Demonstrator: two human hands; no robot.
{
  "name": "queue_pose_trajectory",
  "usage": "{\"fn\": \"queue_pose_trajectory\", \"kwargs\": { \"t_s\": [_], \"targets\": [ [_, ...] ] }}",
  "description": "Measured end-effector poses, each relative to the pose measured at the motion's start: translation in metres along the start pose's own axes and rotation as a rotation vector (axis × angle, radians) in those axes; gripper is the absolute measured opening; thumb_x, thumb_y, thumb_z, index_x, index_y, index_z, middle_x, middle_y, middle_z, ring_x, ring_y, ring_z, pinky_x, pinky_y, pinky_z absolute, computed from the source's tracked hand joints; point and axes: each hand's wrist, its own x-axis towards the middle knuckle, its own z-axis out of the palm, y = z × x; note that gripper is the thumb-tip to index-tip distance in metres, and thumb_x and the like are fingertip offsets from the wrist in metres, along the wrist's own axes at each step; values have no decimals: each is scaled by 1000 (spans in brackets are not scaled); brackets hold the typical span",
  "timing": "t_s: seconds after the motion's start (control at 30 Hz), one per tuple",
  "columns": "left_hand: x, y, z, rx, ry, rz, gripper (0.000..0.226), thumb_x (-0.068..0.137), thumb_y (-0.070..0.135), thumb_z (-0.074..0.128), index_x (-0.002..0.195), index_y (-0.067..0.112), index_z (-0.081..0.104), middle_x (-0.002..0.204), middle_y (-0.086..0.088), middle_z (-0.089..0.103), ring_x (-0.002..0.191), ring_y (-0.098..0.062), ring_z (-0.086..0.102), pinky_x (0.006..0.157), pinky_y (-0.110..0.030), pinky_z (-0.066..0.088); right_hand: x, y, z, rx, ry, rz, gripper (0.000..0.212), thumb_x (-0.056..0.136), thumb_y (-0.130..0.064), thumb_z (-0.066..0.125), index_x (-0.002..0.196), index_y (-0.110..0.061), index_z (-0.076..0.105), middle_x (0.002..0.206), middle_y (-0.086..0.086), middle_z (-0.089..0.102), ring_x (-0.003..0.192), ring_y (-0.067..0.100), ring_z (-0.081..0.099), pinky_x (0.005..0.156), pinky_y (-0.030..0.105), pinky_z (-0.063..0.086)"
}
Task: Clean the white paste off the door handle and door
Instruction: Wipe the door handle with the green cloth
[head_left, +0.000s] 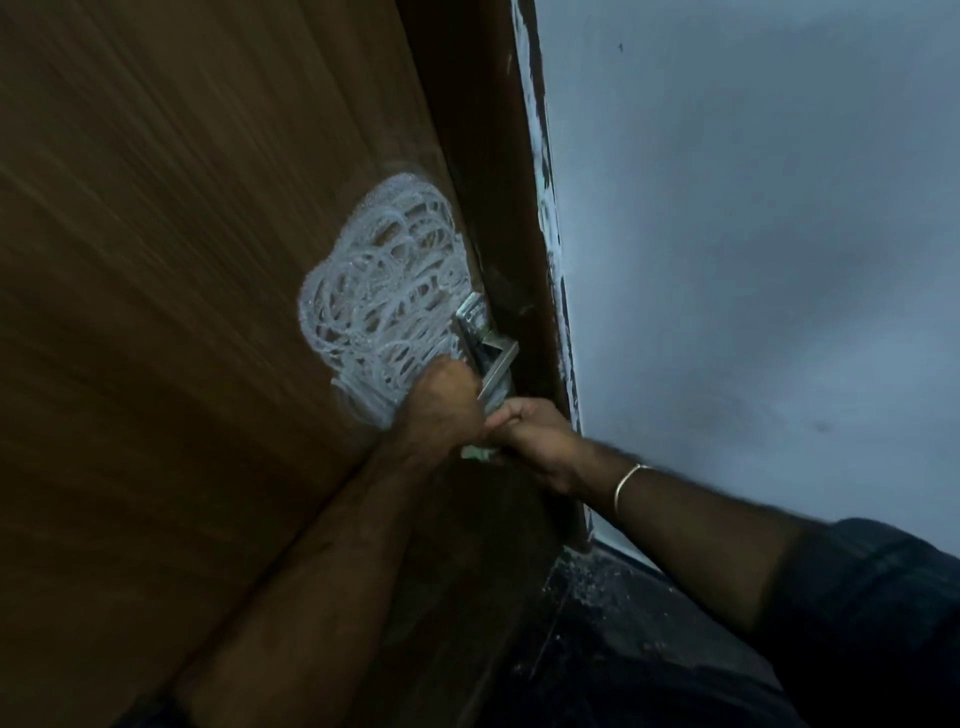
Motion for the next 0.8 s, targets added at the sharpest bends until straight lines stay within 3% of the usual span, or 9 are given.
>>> {"fn": "queue_pose_trajectory", "kwargs": {
  "t_s": [0.07,0.13,0.2,0.23,0.33,0.5,0.67,0.73,0.8],
  "targets": [
    [0,-4,2,-113,-6,-49,27,94,15,64,120,9,69,113,-10,68,105,-21,63,85,-29,51,5,-6,-8,-64,281,-196,9,80,-2,75,80,-5,66,77,7,68,72,17,65,68,30,55],
    [-1,-6,5,-210,-8,-94,30,95,16,63,124,13,66,118,-9,67,108,-22,62,85,-30,49,13,-15,-15,-218,464,-492,8,82,-11,75,89,-13,71,83,0,72,75,9,66,73,22,54],
    [-1,-7,9,-266,-32,-121,36,95,14,60,131,13,61,125,-10,64,111,-23,59,85,-31,46,22,-26,-23,-550,429,-756,17,87,-12,67,102,-17,74,98,-2,75,91,8,68,86,18,51],
    [-2,-7,10,-285,-41,-128,39,95,13,59,133,14,59,126,-10,63,110,-23,58,83,-31,45,27,-31,-25,-735,358,-828,23,88,-9,62,107,-14,74,107,2,75,100,15,68,94,23,50],
    [-4,-7,10,-309,-54,-131,43,93,11,59,136,15,58,129,-11,62,115,-25,59,83,-30,45,36,-39,-23,-1116,218,-828,30,84,-6,54,109,-6,70,114,16,70,116,33,61,104,41,45],
    [-7,-7,12,-338,-53,-142,48,94,9,56,141,18,55,135,-9,59,123,-23,56,87,-27,43,36,-36,-31,-1450,46,-808,49,88,-8,50,137,-3,53,148,18,47,140,31,41,117,45,26],
    [-12,-8,12,-361,-62,-152,55,93,6,57,146,20,50,142,-7,55,130,-23,53,106,-33,46,34,-32,-22,-1339,95,-744,54,93,0,47,146,-4,41,157,14,35,148,27,28,123,37,15],
    [-14,-12,13,-370,-62,-151,52,94,7,56,144,21,52,137,-6,59,123,-20,55,99,-31,48,30,-28,-28,-1289,90,-773,55,90,4,50,144,-6,46,153,13,41,145,26,34,122,37,23],
    [-16,-16,13,-369,-73,-137,47,94,6,55,139,20,57,128,-5,63,113,-18,58,90,-29,49,33,-41,-38,-1225,198,-791,50,86,2,54,134,-11,59,140,12,58,132,27,53,111,40,40]
  ]
}}
